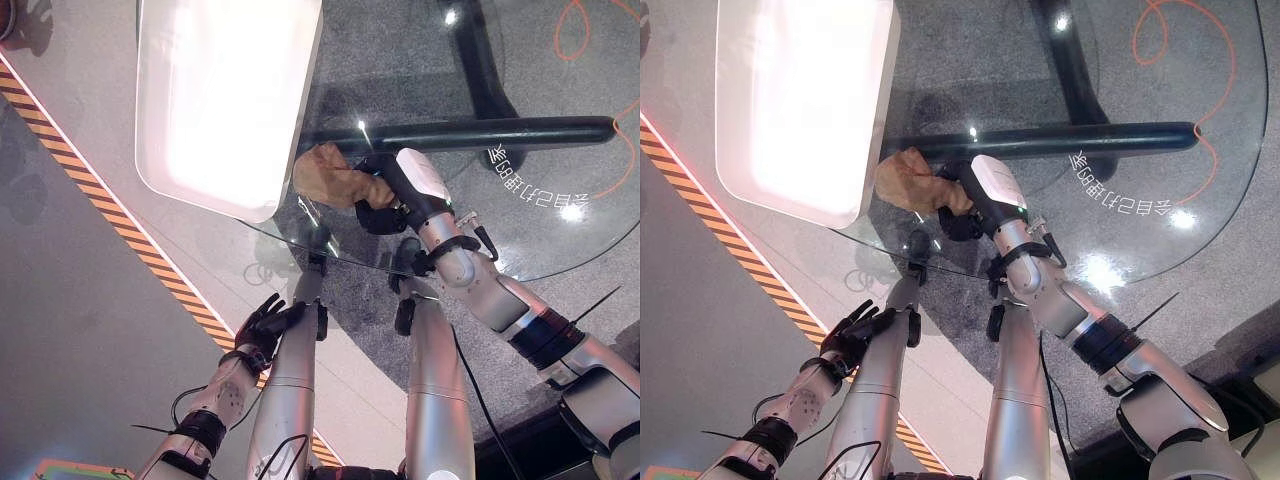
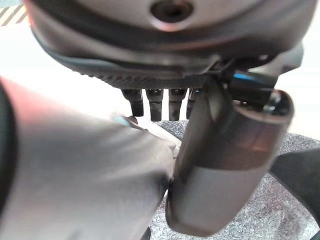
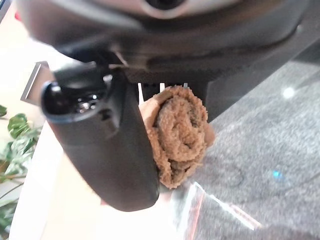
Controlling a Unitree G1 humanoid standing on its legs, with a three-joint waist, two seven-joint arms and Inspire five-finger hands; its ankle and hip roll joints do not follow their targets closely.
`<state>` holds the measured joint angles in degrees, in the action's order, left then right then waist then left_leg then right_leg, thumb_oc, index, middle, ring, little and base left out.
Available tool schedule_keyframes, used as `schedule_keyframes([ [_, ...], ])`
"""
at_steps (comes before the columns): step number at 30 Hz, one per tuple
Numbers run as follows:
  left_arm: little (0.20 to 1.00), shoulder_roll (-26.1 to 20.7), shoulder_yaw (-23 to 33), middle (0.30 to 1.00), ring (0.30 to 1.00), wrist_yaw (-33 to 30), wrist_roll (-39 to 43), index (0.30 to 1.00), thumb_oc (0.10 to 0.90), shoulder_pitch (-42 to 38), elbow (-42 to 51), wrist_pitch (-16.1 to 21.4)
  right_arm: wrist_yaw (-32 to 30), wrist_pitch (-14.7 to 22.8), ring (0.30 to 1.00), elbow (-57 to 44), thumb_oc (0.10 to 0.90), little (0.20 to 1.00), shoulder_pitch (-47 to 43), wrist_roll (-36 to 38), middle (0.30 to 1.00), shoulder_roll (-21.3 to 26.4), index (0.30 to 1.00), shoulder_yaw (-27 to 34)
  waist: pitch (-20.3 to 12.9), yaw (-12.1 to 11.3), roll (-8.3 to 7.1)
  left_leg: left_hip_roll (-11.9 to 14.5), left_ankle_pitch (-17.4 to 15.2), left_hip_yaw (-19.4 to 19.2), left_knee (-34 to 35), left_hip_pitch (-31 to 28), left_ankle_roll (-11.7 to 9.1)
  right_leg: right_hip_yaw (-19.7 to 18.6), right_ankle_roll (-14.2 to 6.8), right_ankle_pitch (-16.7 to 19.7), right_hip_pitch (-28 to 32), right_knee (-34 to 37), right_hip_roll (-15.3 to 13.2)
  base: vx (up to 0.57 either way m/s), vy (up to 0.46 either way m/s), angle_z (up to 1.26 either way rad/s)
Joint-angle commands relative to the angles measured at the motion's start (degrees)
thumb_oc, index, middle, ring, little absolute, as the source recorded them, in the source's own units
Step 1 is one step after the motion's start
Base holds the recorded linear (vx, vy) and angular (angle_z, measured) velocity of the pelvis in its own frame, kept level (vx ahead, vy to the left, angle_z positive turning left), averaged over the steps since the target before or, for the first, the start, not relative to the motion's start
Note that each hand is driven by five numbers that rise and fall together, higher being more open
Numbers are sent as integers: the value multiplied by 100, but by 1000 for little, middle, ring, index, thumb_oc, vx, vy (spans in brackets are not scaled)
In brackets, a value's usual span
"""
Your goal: Wipe the table with a cloth and put it in the basket.
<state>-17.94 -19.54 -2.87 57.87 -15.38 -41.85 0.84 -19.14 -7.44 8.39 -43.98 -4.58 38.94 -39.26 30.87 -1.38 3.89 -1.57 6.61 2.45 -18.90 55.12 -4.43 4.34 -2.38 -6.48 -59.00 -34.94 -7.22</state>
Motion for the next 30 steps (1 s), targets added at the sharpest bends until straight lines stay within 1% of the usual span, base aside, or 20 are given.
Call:
schedule_keyframes([
  [1,900,31,-119,900,900,112,-8,900,800,613,-102,-26,-798,203,300,-418,100,200,-57,-139,300,306,300,593,-108,34,143,-175,-818,-549,-779,134,263,188,-268,780,59,966,240,0,0,0],
  [2,900,24,-105,900,900,119,-12,900,800,633,-100,-34,-956,189,300,-305,100,200,-93,-120,300,333,300,707,-108,30,147,-179,-826,-542,-784,135,269,184,-267,785,56,964,246,0,0,0],
  [4,900,28,-99,900,900,134,-31,900,800,649,-121,-24,-1081,197,300,-193,100,200,-107,-96,300,345,300,833,-108,33,142,-187,-833,-536,-793,134,269,180,-267,792,64,975,254,0,0,0],
  [8,900,42,-76,900,900,151,162,900,800,724,-93,-1,-1437,43,300,6,100,200,-143,-60,300,384,300,1081,-108,20,147,-195,-839,-519,-782,135,281,177,-262,797,59,978,267,0,0,0],
  [13,900,43,8,900,900,121,169,900,800,773,-16,-4,-1698,-80,300,91,100,200,-86,55,300,430,300,1353,-108,28,152,-207,-839,-508,-771,154,290,162,-255,805,35,989,274,0,0,0],
  [19,900,38,18,900,900,80,205,900,800,751,30,-50,-2031,-100,300,273,100,200,-33,142,300,468,300,1555,-108,38,170,-212,-845,-508,-768,171,294,152,-251,806,22,1008,276,0,0,0],
  [26,900,52,2,900,900,117,227,900,800,757,7,-24,-2825,-64,300,596,100,200,-30,504,300,536,300,1875,-108,61,192,-222,-864,-519,-731,138,298,99,-257,821,47,1073,312,0,0,0],
  [30,900,48,-12,900,900,58,278,900,800,772,60,2,-3272,-23,300,634,100,200,62,813,300,527,300,2174,-108,89,186,-226,-875,-528,-715,135,306,70,-263,838,47,1107,336,0,0,0],
])
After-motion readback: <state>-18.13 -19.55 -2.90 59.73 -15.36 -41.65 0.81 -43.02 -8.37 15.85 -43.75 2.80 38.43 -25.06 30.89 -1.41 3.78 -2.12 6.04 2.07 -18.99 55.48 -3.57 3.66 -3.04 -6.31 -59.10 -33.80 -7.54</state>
